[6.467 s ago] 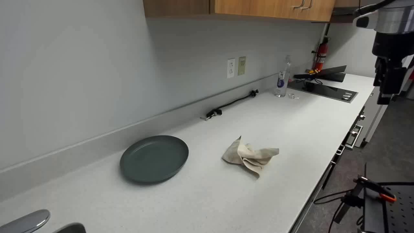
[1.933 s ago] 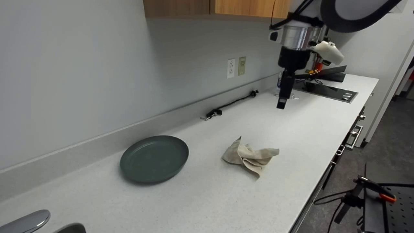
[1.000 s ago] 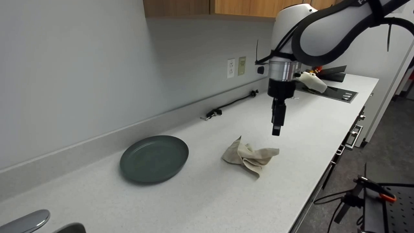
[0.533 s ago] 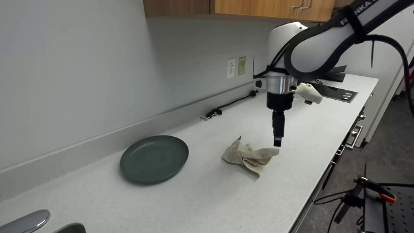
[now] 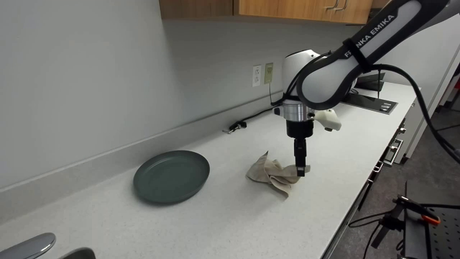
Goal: Spread the kitchen towel
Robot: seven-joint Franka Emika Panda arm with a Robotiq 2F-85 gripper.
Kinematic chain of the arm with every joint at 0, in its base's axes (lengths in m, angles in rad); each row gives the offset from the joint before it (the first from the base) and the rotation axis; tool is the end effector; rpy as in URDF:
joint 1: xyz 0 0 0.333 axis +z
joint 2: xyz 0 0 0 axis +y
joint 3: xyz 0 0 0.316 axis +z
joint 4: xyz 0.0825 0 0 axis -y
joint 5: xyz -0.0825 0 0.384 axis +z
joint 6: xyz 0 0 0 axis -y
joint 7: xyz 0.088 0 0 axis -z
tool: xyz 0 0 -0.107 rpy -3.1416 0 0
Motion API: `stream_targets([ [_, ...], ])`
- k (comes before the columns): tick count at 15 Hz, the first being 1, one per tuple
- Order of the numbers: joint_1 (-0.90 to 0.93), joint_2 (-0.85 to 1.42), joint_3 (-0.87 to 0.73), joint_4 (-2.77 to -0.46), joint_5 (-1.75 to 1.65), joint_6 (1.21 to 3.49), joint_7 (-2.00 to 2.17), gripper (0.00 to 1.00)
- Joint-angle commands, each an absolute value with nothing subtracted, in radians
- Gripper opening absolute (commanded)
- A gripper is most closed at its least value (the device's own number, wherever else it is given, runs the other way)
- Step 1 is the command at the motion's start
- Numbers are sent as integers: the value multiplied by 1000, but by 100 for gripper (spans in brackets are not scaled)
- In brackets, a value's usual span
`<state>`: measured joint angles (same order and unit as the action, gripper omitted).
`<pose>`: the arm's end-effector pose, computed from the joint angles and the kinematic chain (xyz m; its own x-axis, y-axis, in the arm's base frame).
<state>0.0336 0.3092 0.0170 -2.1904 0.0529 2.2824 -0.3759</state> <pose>0.5329 0.0284 0.2274 0.9054 0.3810 -0.1876 0.3653 -0.9239 -0.1136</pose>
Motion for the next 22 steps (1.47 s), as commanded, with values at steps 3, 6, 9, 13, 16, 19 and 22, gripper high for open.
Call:
stream_targets([
  [3,-8,361,38,-2123,63,2243,-364,37],
  [6,-19,365,35,-2120,65,2239,-351,15],
  [9,-27,343,35,-2133,66,2232,-339,0],
  [13,-19,275,36,-2158,55,2209,-317,1],
  [16,-4,187,39,-2171,33,2153,-308,1],
  [19,7,93,46,-2170,21,2088,-319,1],
  [22,11,17,50,-2150,22,2001,-342,1],
])
